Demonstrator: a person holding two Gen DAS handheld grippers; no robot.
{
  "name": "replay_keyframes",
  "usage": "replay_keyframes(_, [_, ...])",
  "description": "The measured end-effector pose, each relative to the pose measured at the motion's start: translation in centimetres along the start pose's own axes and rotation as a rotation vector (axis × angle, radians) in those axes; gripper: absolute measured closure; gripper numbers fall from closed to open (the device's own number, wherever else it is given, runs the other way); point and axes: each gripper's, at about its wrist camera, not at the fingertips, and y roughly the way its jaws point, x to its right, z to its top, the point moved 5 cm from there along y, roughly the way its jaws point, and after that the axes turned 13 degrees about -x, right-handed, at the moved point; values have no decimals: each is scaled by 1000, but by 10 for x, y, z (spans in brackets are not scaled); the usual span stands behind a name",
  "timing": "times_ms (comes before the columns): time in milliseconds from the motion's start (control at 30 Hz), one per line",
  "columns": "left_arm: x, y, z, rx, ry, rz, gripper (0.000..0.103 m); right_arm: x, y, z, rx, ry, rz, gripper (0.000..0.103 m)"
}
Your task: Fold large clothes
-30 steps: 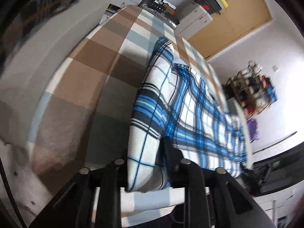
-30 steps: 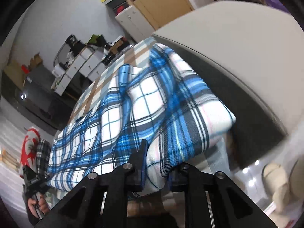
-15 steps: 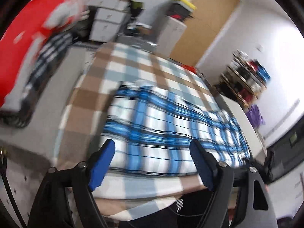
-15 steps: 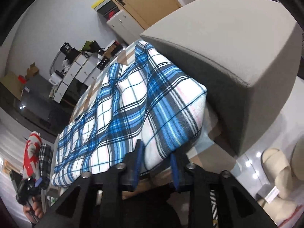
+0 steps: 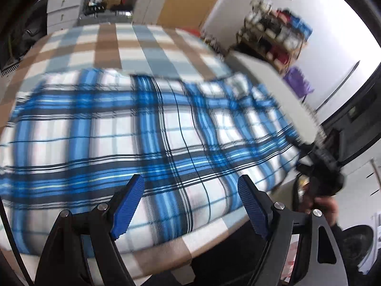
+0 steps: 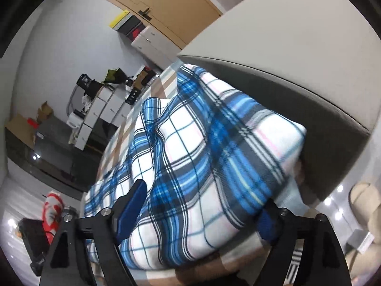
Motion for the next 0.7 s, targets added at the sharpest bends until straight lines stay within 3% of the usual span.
replay_keyframes(100, [-4, 26, 0, -49, -23, 67, 26, -7, 6, 2, 17, -33, -38, 18])
replay_keyframes(167, [-8, 27, -8, -37, -34, 76, 26, -10, 8, 2, 22, -54, -51, 21])
replay_keyframes(333, [1, 25, -18, -14, 48, 153, 26, -10, 6, 2, 69, -101, -107, 71])
replay_keyframes(367, [4, 26, -20, -15, 65, 176, 26, -8, 5, 2, 80, -101, -116, 75])
replay_keyframes(500, [12, 30, -26, -17, 115, 270, 26, -6, 3, 2, 89, -116, -110, 82])
replay_keyframes(700, [16, 30, -30, -24, 108, 307, 25, -16, -1, 3, 107, -184, -148, 89])
